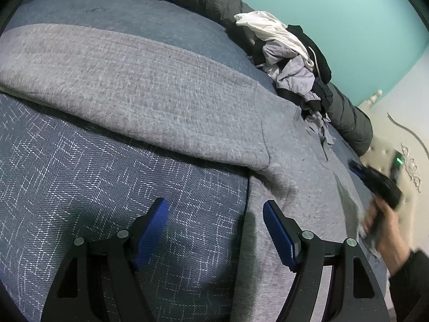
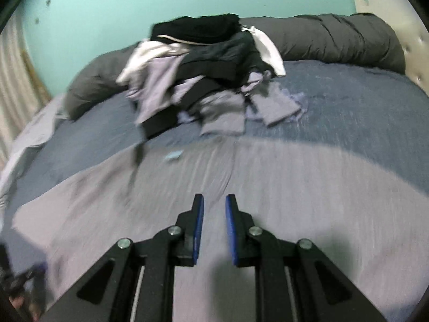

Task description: Fold clothes

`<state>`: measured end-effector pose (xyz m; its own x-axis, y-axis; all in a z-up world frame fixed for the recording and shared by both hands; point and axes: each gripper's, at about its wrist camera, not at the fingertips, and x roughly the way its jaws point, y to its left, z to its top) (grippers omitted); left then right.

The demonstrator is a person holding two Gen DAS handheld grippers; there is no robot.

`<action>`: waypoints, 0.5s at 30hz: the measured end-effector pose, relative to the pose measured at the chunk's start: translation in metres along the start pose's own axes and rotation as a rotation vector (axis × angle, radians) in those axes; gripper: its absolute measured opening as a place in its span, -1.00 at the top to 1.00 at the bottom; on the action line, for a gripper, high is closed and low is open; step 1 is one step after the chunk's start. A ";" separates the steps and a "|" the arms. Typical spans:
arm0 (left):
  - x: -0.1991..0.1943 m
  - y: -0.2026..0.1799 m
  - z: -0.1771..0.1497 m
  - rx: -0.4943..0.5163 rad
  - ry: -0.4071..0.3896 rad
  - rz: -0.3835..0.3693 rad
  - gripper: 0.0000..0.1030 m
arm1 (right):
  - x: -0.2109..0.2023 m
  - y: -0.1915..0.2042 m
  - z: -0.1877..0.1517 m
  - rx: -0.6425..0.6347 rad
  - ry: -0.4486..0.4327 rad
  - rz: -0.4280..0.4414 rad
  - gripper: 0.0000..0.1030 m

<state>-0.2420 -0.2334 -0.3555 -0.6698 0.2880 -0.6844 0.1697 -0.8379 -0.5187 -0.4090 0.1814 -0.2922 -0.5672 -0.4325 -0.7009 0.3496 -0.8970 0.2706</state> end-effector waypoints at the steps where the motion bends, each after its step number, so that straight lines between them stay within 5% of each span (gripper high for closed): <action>1: -0.001 -0.001 -0.001 0.005 0.001 0.004 -0.49 | -0.012 0.001 -0.013 0.012 0.004 0.021 0.69; 8: -0.016 -0.010 -0.005 0.032 0.012 0.024 -0.49 | -0.091 0.008 -0.095 0.096 -0.003 0.134 0.69; 15: -0.030 -0.020 -0.009 0.060 0.024 0.044 -0.49 | -0.113 0.004 -0.143 0.210 0.005 0.199 0.69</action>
<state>-0.2187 -0.2215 -0.3293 -0.6448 0.2611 -0.7184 0.1546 -0.8759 -0.4571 -0.2369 0.2399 -0.3064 -0.4990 -0.6022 -0.6232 0.2912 -0.7938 0.5339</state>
